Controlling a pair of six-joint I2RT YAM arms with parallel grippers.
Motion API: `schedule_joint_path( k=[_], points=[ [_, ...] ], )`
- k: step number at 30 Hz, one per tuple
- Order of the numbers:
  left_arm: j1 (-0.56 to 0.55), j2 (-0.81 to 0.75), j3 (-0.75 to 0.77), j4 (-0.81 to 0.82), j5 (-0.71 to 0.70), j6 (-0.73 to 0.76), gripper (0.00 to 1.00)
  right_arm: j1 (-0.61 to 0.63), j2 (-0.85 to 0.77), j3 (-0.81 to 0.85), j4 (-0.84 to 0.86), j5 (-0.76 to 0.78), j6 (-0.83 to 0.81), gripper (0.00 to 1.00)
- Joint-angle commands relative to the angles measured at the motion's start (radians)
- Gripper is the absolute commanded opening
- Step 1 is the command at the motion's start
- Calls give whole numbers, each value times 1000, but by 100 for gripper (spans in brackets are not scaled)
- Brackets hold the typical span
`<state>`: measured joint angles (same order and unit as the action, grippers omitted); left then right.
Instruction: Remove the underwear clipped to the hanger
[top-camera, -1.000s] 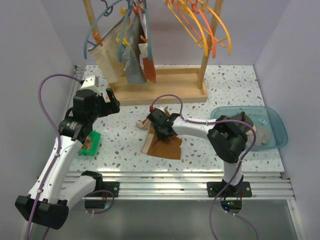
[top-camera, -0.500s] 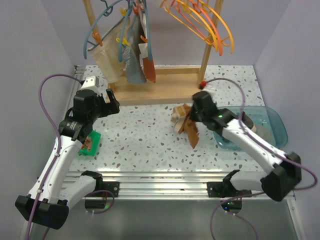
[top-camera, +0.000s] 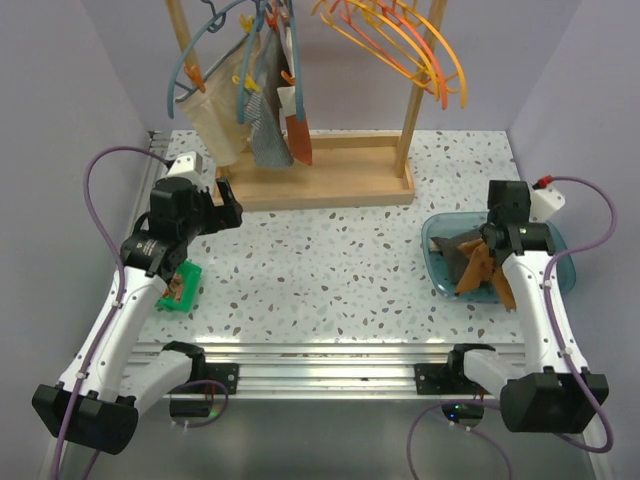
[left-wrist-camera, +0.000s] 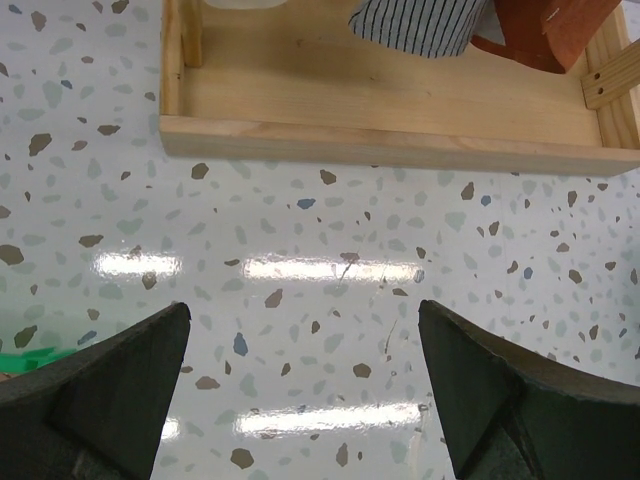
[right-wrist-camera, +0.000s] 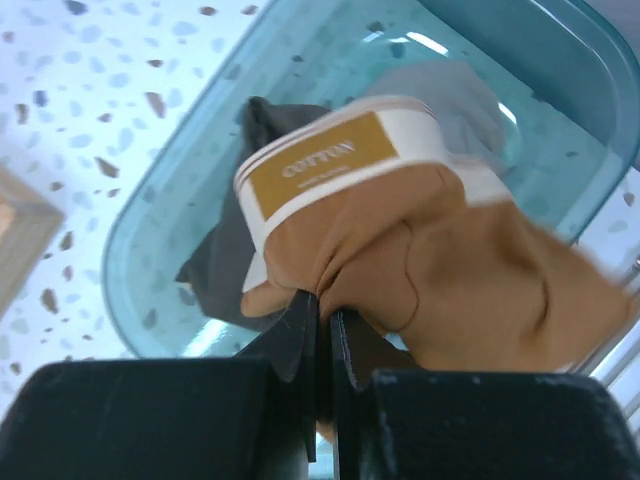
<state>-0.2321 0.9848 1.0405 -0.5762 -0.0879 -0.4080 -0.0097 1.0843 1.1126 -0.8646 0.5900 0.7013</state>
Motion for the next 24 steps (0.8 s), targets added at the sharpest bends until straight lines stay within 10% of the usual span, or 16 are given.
schedule_joint_path(
  k=[1, 17, 24],
  points=[
    [-3, -9, 15, 36, 19, 11, 100, -59, -3, -59, 36, -12, 35, 0],
    [-3, -31, 27, 4, 4, 18, 100, -237, 141, -74, 223, -102, -11, 2],
    [-3, -31, 24, 9, 1, 14, 100, -242, 128, -42, 332, -324, -146, 90]
  ],
)
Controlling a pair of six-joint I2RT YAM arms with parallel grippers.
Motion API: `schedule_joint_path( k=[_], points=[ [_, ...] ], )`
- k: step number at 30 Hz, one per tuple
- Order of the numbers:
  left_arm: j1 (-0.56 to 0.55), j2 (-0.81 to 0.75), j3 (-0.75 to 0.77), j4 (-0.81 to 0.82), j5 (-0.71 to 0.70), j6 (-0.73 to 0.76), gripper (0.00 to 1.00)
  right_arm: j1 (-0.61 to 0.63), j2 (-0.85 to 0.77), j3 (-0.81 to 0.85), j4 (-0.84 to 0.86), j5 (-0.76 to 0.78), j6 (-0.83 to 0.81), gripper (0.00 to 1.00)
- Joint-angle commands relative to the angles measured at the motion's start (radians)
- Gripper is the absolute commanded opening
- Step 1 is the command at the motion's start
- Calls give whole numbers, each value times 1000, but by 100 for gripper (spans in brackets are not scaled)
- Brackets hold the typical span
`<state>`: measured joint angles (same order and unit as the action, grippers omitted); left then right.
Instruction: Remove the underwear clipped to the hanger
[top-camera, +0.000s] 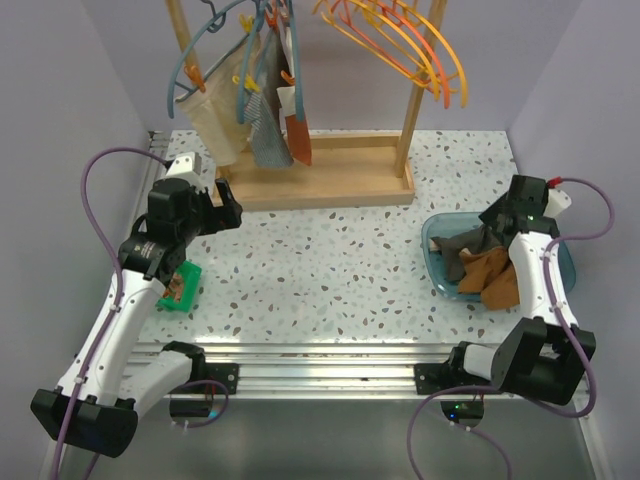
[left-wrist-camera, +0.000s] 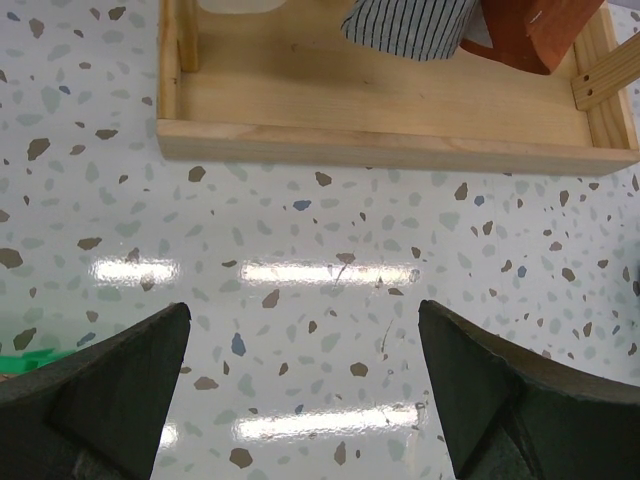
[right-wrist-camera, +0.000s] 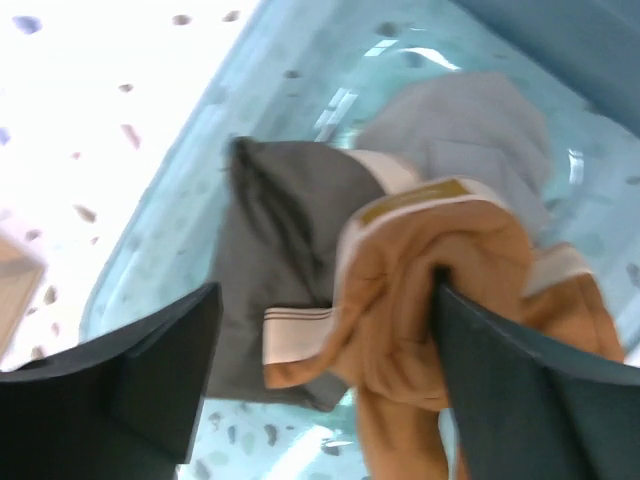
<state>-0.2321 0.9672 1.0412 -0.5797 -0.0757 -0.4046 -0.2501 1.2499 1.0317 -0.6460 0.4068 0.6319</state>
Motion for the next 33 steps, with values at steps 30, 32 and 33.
schedule_joint_path(
  k=[30, 32, 33],
  points=[
    [-3, 8, 40, 49, 50, -23, 100, 238, -178, 87, -149, -942, -218, 98],
    [-3, 5, 26, 55, 51, -46, 100, 276, -167, 33, -89, -1087, -161, 98],
    [-3, -1, 23, 60, 66, -54, 100, 294, -171, 7, 31, -1181, -90, 98]
  ],
)
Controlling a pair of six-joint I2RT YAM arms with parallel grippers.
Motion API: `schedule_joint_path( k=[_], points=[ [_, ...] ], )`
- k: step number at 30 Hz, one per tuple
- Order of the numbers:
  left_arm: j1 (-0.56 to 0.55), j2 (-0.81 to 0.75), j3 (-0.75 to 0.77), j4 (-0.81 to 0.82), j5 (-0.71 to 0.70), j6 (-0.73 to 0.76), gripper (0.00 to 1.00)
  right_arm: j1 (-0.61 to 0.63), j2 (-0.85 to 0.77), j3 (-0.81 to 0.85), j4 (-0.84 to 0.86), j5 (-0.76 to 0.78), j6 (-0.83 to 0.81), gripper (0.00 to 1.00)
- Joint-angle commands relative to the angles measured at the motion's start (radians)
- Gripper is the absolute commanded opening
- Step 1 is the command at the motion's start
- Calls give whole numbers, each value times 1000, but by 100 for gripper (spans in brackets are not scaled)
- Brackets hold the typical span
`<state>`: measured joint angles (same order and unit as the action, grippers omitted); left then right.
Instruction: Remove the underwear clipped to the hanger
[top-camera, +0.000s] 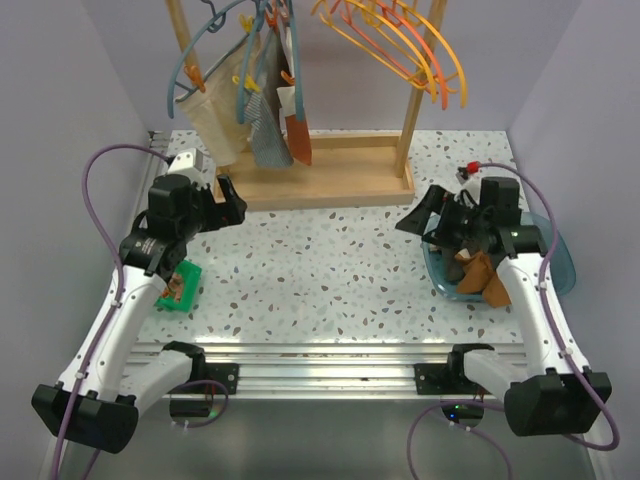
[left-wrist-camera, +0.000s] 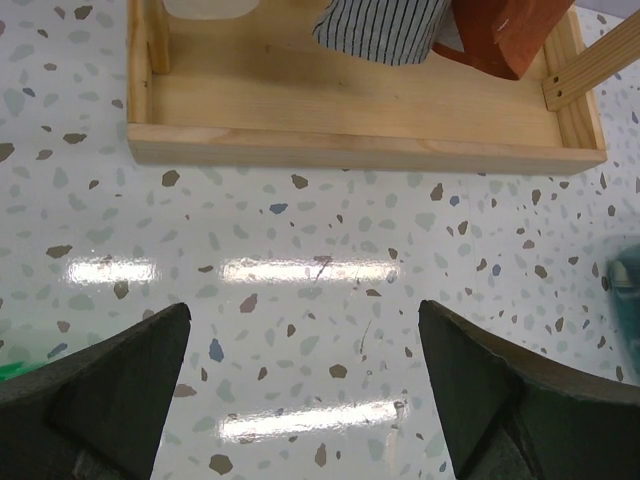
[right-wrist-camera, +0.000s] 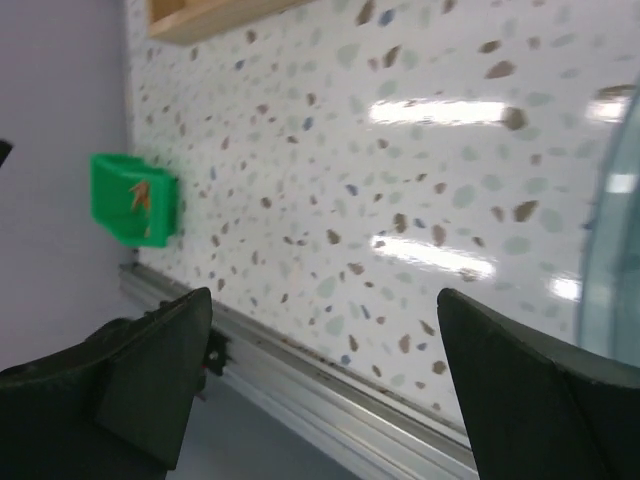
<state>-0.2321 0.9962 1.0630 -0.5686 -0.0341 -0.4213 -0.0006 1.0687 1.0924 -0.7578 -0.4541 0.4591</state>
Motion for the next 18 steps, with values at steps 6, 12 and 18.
schedule_joint_path(
  k=[6, 12, 18],
  points=[
    [-1, -62, -18, 131, 89, -74, 100, 238, 22, 1, 230, -434, 136, 98],
    [-3, -62, -12, 136, 112, -85, 100, 272, 27, 167, 219, -498, 131, 98],
    [-3, -79, 2, 168, 149, -96, 100, 275, -6, 179, 282, -546, 196, 98]
  ],
)
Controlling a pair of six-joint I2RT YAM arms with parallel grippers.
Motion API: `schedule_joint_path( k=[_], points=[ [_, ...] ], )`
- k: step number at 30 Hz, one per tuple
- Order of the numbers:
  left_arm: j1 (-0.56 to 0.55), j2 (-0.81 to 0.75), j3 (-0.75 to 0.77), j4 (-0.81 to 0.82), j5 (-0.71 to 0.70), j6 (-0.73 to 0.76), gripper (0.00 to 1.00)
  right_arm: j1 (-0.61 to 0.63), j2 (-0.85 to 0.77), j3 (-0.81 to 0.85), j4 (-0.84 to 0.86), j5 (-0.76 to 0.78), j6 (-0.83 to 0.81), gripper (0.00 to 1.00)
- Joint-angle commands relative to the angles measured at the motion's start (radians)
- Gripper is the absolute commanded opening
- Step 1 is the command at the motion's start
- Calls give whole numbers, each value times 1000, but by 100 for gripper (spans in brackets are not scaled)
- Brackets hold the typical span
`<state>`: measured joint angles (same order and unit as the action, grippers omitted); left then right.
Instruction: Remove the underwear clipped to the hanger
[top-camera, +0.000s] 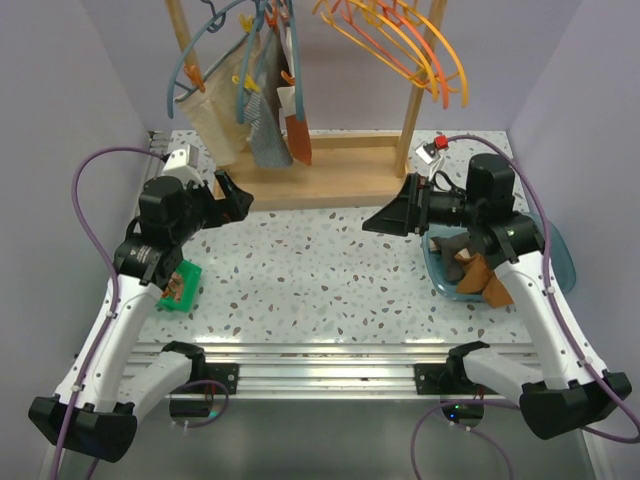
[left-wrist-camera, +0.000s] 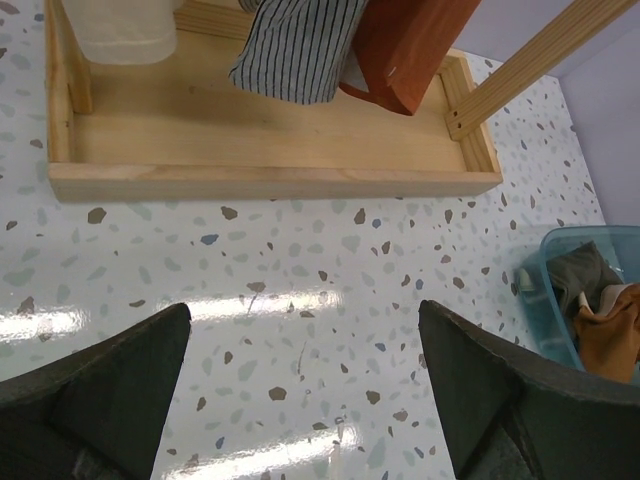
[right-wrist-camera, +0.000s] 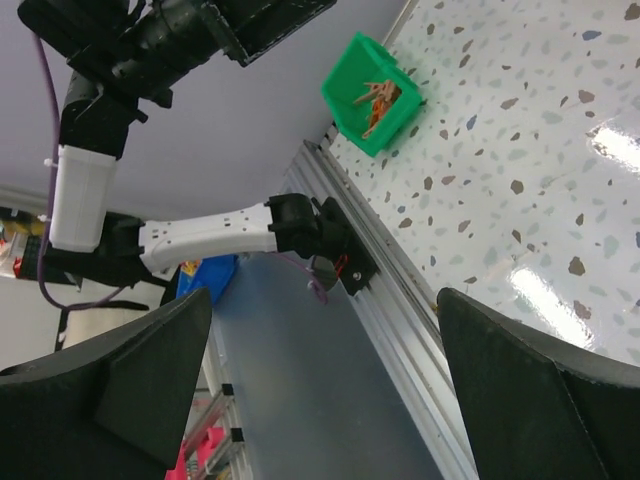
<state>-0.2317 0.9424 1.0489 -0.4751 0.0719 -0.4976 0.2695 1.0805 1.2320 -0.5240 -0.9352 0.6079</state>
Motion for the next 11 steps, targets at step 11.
schedule_joint_path(
  k=[11],
  points=[
    [-3, 13, 95, 144, 135, -9, 100, 5, -70, 113, 159, -45, 159, 98]
  ],
)
